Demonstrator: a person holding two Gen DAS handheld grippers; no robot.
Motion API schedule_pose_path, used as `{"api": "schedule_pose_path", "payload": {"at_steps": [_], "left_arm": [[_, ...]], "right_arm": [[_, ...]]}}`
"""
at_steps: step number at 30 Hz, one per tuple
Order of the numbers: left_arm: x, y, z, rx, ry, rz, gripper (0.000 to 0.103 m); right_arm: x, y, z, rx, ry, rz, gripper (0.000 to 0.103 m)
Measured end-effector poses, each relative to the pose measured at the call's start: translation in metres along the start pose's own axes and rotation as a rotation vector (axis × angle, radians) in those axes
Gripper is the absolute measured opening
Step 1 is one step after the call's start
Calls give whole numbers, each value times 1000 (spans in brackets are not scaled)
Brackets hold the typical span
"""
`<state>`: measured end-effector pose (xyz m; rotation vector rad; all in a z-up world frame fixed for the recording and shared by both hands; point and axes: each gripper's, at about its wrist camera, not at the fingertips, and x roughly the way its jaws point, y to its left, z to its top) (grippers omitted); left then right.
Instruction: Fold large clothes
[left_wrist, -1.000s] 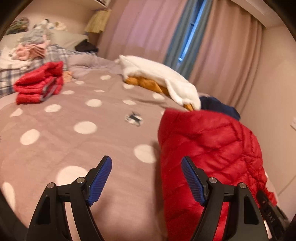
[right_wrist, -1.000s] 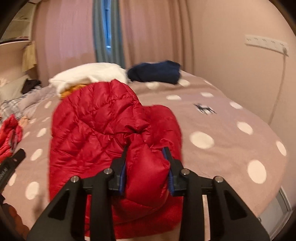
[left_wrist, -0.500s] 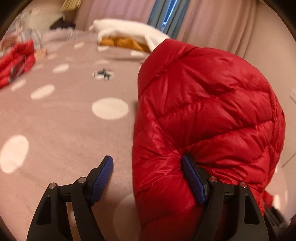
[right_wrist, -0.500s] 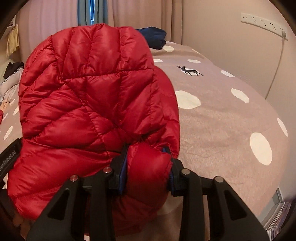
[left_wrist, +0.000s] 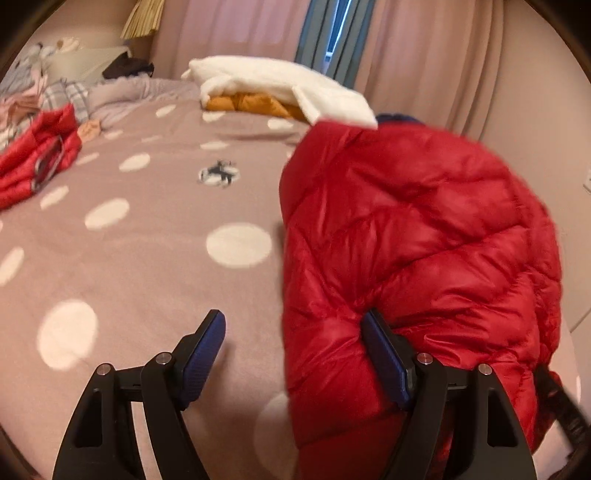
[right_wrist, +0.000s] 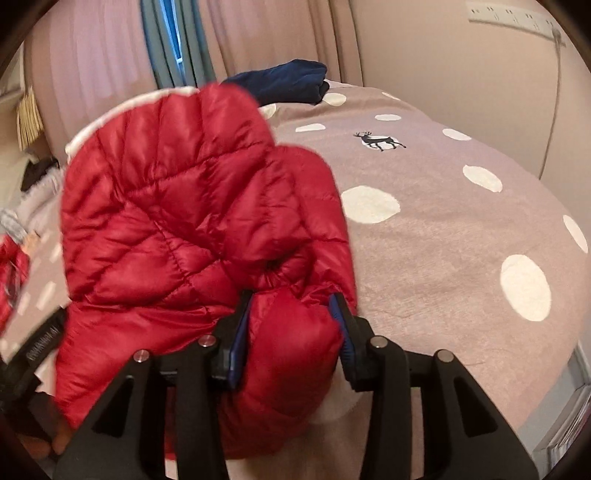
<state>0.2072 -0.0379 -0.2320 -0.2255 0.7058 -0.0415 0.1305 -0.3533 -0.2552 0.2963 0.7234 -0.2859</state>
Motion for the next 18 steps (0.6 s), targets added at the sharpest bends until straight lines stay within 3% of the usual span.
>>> {"api": "schedule_pose_path", "payload": {"at_steps": [2, 5, 8, 10, 13, 15, 18], "left_arm": [[-12, 5, 15, -36, -26, -10, 77], [-20, 7, 42, -41, -86, -30, 77], [-1, -4, 69, -22, -87, -34, 77], [30, -14, 81, -43, -23, -99, 77], [75, -33, 81, -27, 22, -76, 77], [99, -34, 77, -57, 81, -87, 77], [113, -31, 67, -124, 68, -111, 77]], "right_arm": [[-22, 0, 17, 30, -63, 16, 47], [-51, 7, 44, 37, -167, 94, 59], [-50, 26, 71, 7, -210, 158, 60], [-26, 39, 89, -12, -190, 170, 56], [25, 41, 103, 5, -120, 180, 46], [52, 41, 100, 4, -55, 147, 45], [97, 38, 89, -23, 14, 108, 45]]}}
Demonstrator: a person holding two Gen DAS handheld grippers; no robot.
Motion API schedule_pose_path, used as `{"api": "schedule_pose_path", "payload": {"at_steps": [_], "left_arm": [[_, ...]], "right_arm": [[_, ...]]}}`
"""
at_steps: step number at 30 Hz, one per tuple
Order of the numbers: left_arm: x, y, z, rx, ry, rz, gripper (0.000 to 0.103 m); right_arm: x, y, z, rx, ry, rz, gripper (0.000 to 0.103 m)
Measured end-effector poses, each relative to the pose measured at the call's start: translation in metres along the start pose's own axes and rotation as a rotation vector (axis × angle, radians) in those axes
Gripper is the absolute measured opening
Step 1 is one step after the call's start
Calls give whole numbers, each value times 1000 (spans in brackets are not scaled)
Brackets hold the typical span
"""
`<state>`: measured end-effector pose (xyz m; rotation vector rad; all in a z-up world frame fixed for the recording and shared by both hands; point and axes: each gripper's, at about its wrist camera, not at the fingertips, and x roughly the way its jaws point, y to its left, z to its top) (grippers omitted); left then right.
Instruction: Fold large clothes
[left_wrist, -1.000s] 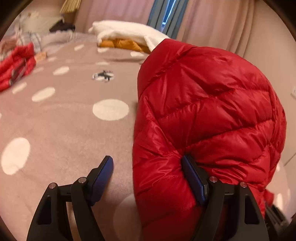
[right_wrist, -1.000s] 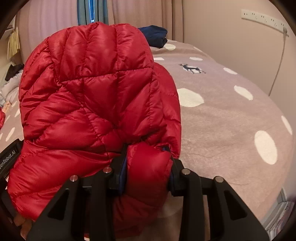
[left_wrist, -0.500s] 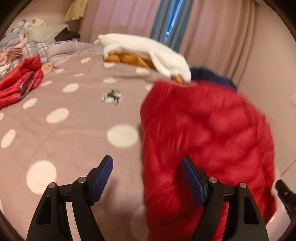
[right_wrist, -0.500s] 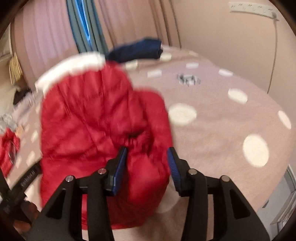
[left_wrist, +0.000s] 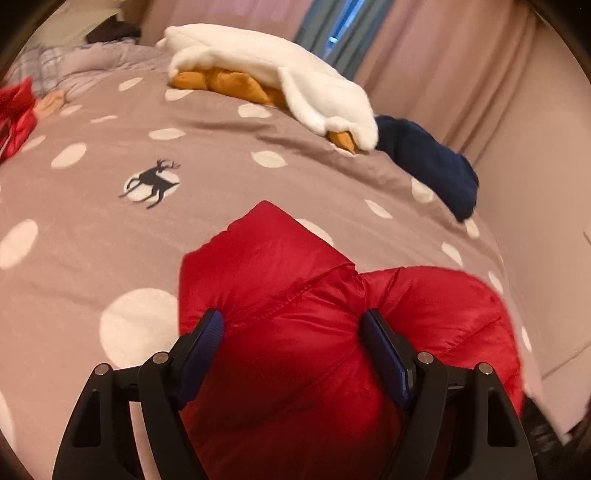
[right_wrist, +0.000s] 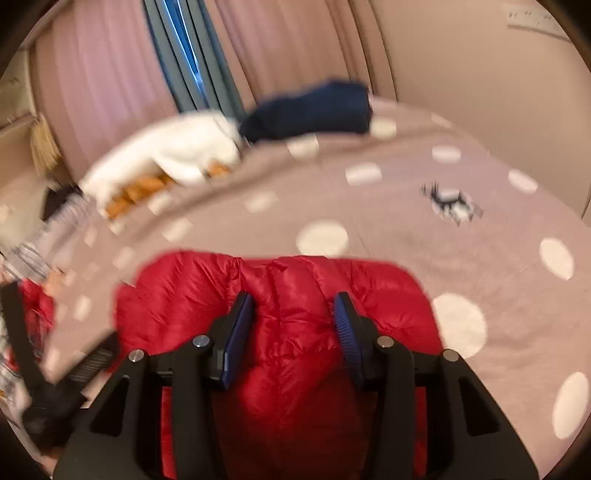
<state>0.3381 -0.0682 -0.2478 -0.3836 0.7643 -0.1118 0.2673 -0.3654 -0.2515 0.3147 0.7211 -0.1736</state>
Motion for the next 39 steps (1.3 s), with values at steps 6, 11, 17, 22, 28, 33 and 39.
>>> {"api": "schedule_pose_path", "payload": {"at_steps": [6, 11, 17, 22, 28, 33, 39], "left_arm": [[10, -8, 1, 20, -16, 43, 77], [-25, 9, 10, -8, -2, -16, 77], [-95, 24, 19, -15, -36, -154, 79], [-126, 49, 5, -29, -116, -162, 96], [-79, 92, -27, -116, 28, -179, 97], [-41, 78, -24, -125, 168, -358, 97], [4, 71, -32, -243, 338, -595, 101]], "right_arm": [[24, -3, -1, 8, 72, -3, 46], [3, -11, 5, 74, 35, 31, 56], [-53, -11, 5, 112, -25, 127, 89], [-90, -17, -4, 104, -68, 164, 102], [-78, -60, -24, 147, 22, 104, 103], [-47, -96, -43, 356, 124, 316, 103], [1, -89, -67, 483, 309, 525, 103]]}}
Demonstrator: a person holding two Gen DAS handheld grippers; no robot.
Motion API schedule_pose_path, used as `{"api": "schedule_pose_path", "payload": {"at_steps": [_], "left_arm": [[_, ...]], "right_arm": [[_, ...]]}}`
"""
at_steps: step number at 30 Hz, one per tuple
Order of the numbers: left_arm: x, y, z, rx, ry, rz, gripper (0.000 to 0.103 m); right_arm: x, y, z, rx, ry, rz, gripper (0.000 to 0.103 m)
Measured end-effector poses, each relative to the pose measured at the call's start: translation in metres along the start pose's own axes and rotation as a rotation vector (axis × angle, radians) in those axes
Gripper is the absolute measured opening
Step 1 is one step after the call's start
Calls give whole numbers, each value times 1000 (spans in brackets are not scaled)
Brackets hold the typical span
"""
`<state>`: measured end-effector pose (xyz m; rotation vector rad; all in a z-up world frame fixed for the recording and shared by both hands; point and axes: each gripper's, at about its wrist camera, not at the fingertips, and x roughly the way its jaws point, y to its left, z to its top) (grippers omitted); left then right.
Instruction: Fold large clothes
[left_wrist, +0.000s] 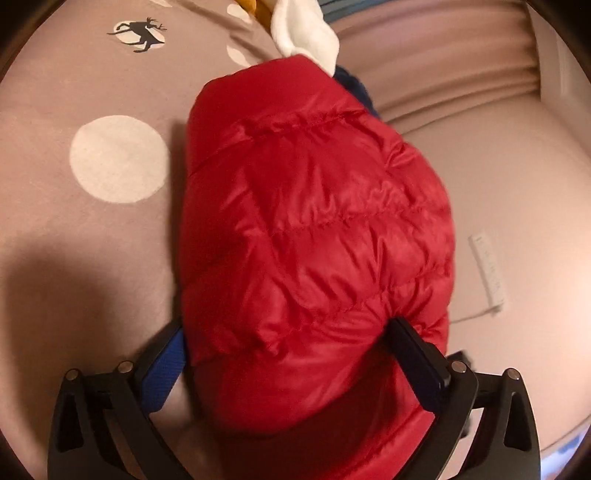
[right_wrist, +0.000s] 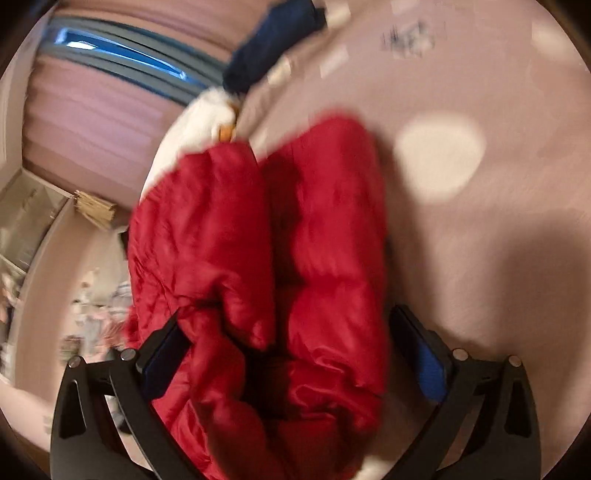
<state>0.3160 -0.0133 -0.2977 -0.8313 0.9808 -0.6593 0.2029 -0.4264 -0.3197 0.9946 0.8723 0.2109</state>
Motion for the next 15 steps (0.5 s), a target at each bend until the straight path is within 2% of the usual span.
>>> {"api": "schedule_pose_path", "payload": {"at_steps": [3, 6, 8, 9, 10, 12, 15], "left_arm": [[11, -2, 0, 28, 20, -42, 101], [22, -10, -5, 77, 17, -12, 101], [29, -14, -6, 96, 40, -36, 100], [30, -14, -5, 93, 40, -35, 98], [30, -14, -5, 84, 29, -29, 95], [28, -15, -7, 61, -5, -18, 88], [26, -24, -12, 51, -34, -7, 82]], "right_arm": [[7, 12, -5, -50, 3, 31, 103], [17, 14, -8, -43, 9, 43, 103], [22, 17, -9, -49, 19, 58, 103], [22, 18, -10, -50, 23, 79, 95], [24, 17, -10, -39, 28, 121, 82], [24, 12, -11, -1, 25, 172, 66], [17, 23, -14, -39, -17, 149, 56]]}}
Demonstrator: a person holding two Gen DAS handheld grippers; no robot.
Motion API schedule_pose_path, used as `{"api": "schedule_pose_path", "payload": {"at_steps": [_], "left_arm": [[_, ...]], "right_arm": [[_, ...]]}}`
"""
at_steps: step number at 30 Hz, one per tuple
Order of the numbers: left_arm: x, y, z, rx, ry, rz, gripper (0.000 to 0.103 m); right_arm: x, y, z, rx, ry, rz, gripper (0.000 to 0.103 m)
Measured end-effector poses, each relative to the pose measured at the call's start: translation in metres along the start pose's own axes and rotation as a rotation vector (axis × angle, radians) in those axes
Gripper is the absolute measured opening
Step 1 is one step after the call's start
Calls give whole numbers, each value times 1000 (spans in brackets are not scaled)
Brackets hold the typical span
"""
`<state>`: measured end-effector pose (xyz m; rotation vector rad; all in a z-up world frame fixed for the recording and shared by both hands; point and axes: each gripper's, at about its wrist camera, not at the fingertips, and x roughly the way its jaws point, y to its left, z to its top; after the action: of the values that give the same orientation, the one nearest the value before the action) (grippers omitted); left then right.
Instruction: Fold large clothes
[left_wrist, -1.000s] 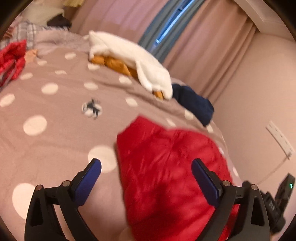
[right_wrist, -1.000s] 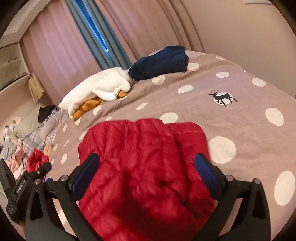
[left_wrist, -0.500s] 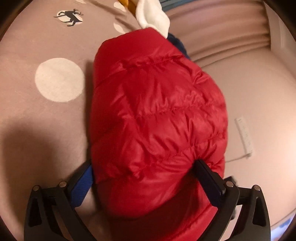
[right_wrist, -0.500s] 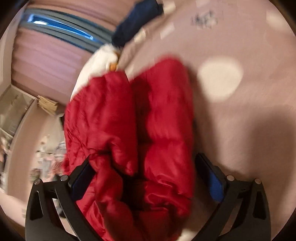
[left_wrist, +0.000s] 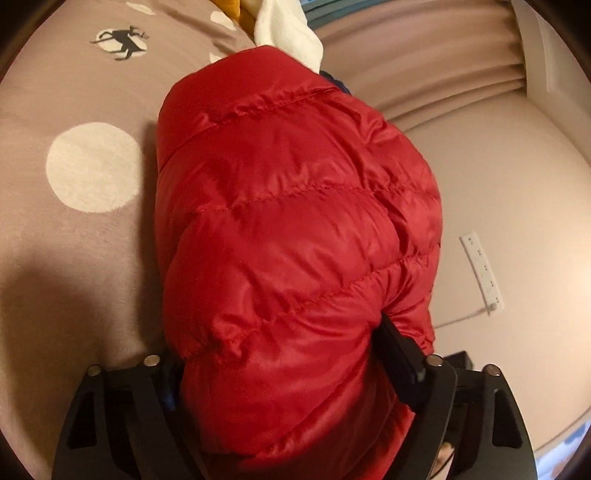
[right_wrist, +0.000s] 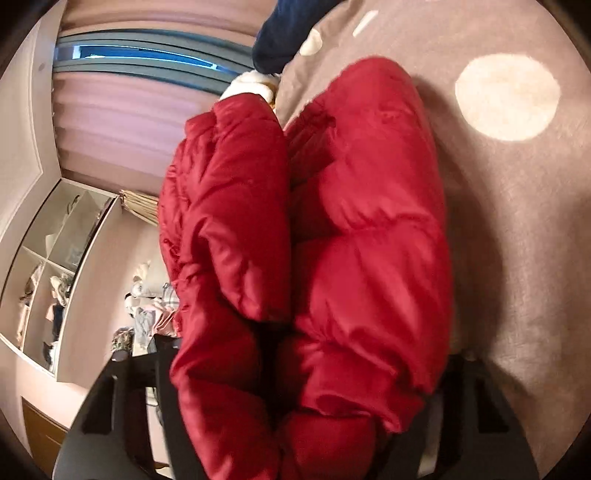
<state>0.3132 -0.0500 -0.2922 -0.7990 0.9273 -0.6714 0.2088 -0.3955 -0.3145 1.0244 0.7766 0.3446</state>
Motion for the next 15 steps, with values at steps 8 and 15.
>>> {"api": "schedule_pose_path", "payload": {"at_steps": [8, 15], "left_arm": [[-19, -50, 4, 89, -74, -1, 78], [-65, -103, 4, 205, -167, -35, 78]], "right_arm": [[-24, 52, 5, -121, -76, 65, 49], [-43, 100, 4, -200, -105, 180, 49]]}}
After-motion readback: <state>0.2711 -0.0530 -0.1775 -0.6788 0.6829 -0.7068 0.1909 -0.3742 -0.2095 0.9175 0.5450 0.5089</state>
